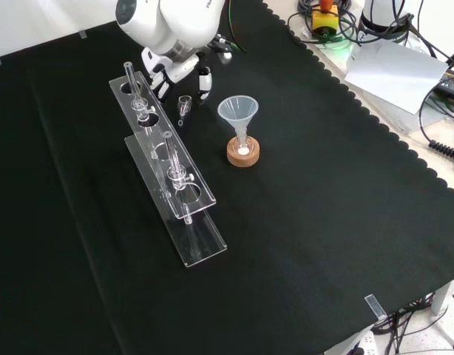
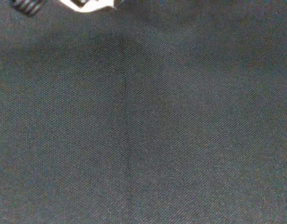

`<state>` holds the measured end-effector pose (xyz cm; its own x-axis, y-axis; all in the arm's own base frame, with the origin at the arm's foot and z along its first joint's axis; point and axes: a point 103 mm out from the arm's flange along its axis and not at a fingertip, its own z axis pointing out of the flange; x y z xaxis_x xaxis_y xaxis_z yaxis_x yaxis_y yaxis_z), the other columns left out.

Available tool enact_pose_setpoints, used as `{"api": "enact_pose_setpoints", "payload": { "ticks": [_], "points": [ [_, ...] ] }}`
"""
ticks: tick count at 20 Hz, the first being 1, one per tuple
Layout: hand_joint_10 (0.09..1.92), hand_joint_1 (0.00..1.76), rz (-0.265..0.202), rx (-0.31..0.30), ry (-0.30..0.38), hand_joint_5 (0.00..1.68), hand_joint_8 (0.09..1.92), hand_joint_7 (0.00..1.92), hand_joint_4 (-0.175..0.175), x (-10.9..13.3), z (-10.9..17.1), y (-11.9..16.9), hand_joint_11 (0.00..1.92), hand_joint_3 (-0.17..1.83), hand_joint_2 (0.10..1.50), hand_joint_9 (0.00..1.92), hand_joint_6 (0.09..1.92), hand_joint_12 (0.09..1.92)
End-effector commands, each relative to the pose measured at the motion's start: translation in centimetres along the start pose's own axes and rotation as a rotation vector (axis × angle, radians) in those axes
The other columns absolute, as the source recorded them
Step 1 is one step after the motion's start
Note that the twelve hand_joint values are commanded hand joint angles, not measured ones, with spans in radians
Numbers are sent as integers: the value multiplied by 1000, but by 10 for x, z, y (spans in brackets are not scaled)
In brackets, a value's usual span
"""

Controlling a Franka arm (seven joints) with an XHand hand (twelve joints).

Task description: Put the weighing funnel back on the table.

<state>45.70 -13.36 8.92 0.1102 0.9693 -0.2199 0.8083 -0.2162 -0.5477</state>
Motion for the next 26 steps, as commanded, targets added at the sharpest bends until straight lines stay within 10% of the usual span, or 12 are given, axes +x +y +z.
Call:
{"api": "enact_pose_setpoints", "payload": {
  "ticks": [1,26],
  "points": [
    [699,829,4,-54,16,303,418,0,-33,-3,-12,-16,133,618,683,161,191,1397],
    [694,780,-24,-163,4,361,607,22,-29,18,-79,-121,133,578,683,271,87,1429]
  ]
}}
